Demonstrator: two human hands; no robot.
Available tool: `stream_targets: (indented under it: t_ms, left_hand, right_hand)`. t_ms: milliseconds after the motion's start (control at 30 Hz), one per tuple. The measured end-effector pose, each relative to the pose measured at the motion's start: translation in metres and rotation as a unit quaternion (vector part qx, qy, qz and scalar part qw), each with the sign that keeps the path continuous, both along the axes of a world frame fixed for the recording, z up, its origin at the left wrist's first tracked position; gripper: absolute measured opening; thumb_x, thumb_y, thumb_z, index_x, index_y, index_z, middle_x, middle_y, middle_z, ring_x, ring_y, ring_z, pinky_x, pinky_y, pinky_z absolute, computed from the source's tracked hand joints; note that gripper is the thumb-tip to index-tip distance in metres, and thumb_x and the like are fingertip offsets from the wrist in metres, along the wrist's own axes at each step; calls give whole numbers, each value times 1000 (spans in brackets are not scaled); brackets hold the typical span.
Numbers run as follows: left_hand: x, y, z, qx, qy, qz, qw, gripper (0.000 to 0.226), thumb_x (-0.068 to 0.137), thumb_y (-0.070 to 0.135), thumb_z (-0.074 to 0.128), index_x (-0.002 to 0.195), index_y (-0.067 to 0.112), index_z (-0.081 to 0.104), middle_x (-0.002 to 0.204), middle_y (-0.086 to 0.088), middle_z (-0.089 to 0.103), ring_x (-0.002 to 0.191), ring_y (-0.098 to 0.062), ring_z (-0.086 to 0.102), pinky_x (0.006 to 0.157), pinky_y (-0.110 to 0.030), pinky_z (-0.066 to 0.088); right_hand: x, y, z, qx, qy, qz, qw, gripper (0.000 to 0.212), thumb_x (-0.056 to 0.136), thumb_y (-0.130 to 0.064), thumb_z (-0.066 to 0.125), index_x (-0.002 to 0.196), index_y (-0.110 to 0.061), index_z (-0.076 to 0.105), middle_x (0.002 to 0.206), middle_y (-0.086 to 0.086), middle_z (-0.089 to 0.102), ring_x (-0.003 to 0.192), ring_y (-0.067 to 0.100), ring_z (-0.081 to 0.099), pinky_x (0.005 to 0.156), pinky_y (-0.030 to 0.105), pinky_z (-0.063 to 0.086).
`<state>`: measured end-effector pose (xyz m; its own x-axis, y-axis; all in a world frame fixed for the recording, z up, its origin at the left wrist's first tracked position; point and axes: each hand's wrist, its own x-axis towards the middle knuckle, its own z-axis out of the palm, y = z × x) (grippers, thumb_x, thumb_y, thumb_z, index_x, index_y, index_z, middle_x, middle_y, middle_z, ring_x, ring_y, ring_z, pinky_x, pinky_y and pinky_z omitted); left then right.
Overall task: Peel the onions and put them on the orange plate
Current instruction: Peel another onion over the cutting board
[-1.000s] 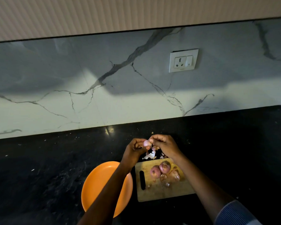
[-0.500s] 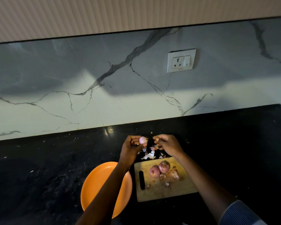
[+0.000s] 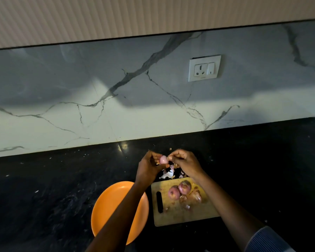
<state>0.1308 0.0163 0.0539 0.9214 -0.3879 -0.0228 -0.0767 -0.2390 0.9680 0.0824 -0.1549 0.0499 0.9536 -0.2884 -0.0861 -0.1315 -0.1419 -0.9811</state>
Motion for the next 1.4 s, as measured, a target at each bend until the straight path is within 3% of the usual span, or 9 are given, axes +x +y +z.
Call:
stream_targets:
  t_ms: [200, 367, 533, 667, 767, 867, 1067, 1233, 1400]
  left_hand:
    - [-5, -4, 0, -67, 35, -8, 997, 32, 80, 0, 80, 105, -2, 61, 99, -13, 73, 90, -13, 72, 74, -20, 56]
    - [-5, -2, 0, -97, 58, -18, 993, 32, 84, 4, 77, 111, -1, 60, 102, -17, 74, 96, -27, 72, 81, -31, 58]
    - [0, 6, -1, -95, 80, -24, 992, 30, 92, 23, 72, 115, 6, 63, 107, -13, 73, 103, -31, 70, 94, -50, 54]
    - [1, 7, 4, -84, 102, -38, 991, 30, 96, 35, 63, 116, 13, 66, 106, -18, 73, 104, -35, 69, 96, -57, 50]
    - [2, 6, 6, -64, 101, -58, 991, 31, 99, 38, 59, 116, 14, 68, 108, -14, 73, 107, -36, 67, 97, -54, 51]
    - [2, 5, 7, -61, 119, -69, 989, 36, 97, 40, 56, 118, 14, 68, 111, -14, 73, 109, -36, 66, 97, -49, 52]
    - [-2, 3, 10, -71, 112, -89, 987, 30, 98, 25, 62, 119, 5, 67, 102, -9, 75, 90, -17, 70, 74, -22, 53]
    - [-3, 4, 10, -72, 117, -121, 983, 33, 99, 30, 59, 119, 5, 66, 98, -7, 74, 89, -19, 68, 75, -23, 54]
    - [-2, -1, 5, -64, 94, -104, 988, 35, 96, 32, 64, 125, 12, 65, 110, -7, 74, 99, -19, 70, 85, -33, 55]
  right_hand:
    - [3, 1, -8, 77, 15, -11, 997, 16, 98, -16, 64, 87, -23, 73, 87, 5, 73, 76, 29, 63, 76, 50, 55]
    - [4, 8, -11, 151, 37, -43, 987, 15, 99, -14, 61, 90, -16, 72, 89, 8, 71, 86, 28, 58, 77, 44, 47]
    - [-3, -3, -2, 72, -6, 16, 997, 21, 100, -15, 61, 108, -30, 73, 105, -6, 75, 101, 10, 69, 86, 40, 58]
    - [-4, -3, 6, 20, -33, 76, 996, 29, 92, -14, 71, 114, -33, 71, 112, -5, 75, 108, 11, 69, 90, 35, 56]
    - [-4, 0, 6, 14, -62, 47, 997, 22, 88, -14, 76, 103, -29, 75, 103, -2, 77, 101, 16, 73, 84, 40, 58]
    - [-6, -3, 7, 5, -76, 24, 997, 14, 86, -12, 77, 94, -25, 77, 96, 0, 77, 93, 12, 73, 79, 26, 57]
    - [-6, -2, 3, -43, -76, -2, 996, 12, 89, -15, 75, 87, -27, 75, 90, -2, 76, 90, 16, 73, 80, 33, 57]
    - [-10, -2, 6, -99, -83, -8, 992, 7, 93, -17, 70, 89, -22, 71, 85, -7, 74, 83, 6, 70, 72, 16, 53]
    - [-6, 3, -3, -103, -44, -36, 993, 10, 99, -21, 62, 100, -17, 71, 96, -2, 73, 92, 11, 68, 75, 15, 49]
